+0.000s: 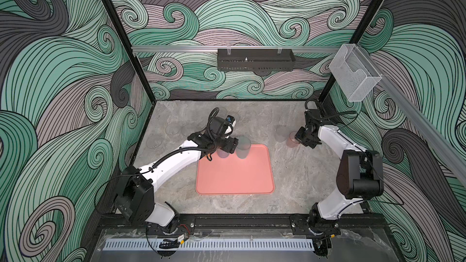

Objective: Place the glasses into the tray
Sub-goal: Pick up the glass from the middle-right of the table, then place the glass on the tray.

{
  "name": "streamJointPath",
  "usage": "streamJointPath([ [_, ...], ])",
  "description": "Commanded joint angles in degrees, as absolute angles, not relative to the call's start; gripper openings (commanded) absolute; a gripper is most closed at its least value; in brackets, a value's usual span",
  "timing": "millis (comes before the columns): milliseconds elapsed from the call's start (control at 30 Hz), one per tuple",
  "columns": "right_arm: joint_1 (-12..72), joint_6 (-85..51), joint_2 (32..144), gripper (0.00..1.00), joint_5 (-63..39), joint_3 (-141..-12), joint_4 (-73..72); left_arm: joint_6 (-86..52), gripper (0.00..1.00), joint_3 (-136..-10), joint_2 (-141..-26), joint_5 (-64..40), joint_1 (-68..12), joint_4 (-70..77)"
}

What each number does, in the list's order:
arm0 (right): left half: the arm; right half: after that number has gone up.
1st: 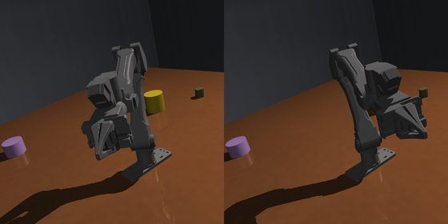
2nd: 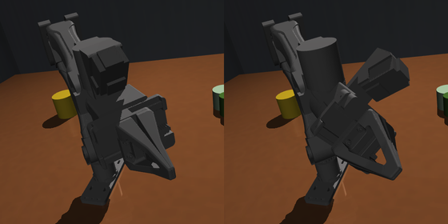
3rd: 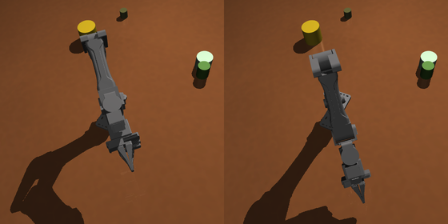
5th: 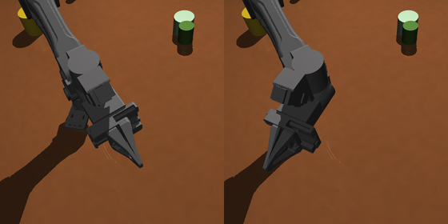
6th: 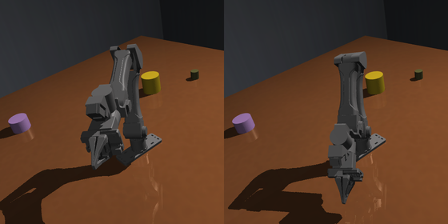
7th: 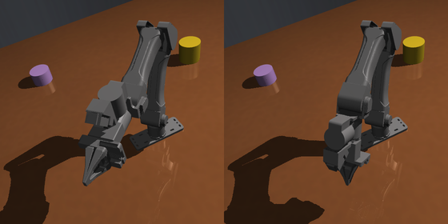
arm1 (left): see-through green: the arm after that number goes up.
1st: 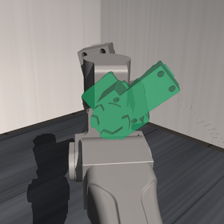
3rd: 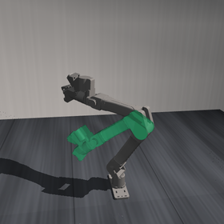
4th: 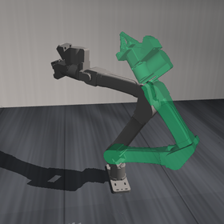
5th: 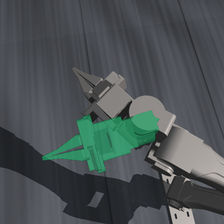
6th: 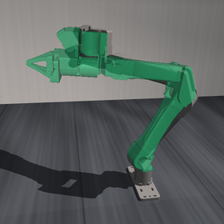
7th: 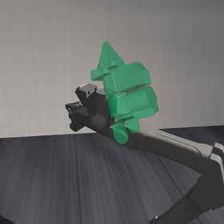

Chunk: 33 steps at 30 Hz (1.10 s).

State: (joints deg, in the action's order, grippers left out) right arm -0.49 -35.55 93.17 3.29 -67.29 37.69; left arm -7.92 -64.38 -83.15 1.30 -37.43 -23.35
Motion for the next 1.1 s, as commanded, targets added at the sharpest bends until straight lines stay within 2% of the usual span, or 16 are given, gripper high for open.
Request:
streamJointPath([
  [0,0.47,-35.12,87.4,0.05,2.09,-66.46,41.56,-7.56,0.81,-65.64,-81.91,3.22,-37.71,-24.16],
  [300,14.09,-34.02,80.43,0.03,3.61,-67.23,48.32,-8.89,0.81,-69.76,-78.83,9.88,-37.53,-29.36],
  [567,27.75,-28.23,87.08,0.01,6.97,-71.29,51.88,-8.44,0.81,-66.53,-77.36,12.74,-36.98,-27.82],
  [800,32.09,-22.54,94.97,0.0,9.65,-77.39,53.94,-9.32,0.82,-63.95,-76.73,13.6,-36.69,-26.52],
  [1067,32.34,-19.0,101.41,0.0,10.68,-81.44,53.59,-9.55,0.82,-63.36,-77.81,13.28,-36.57,-26.3],
])
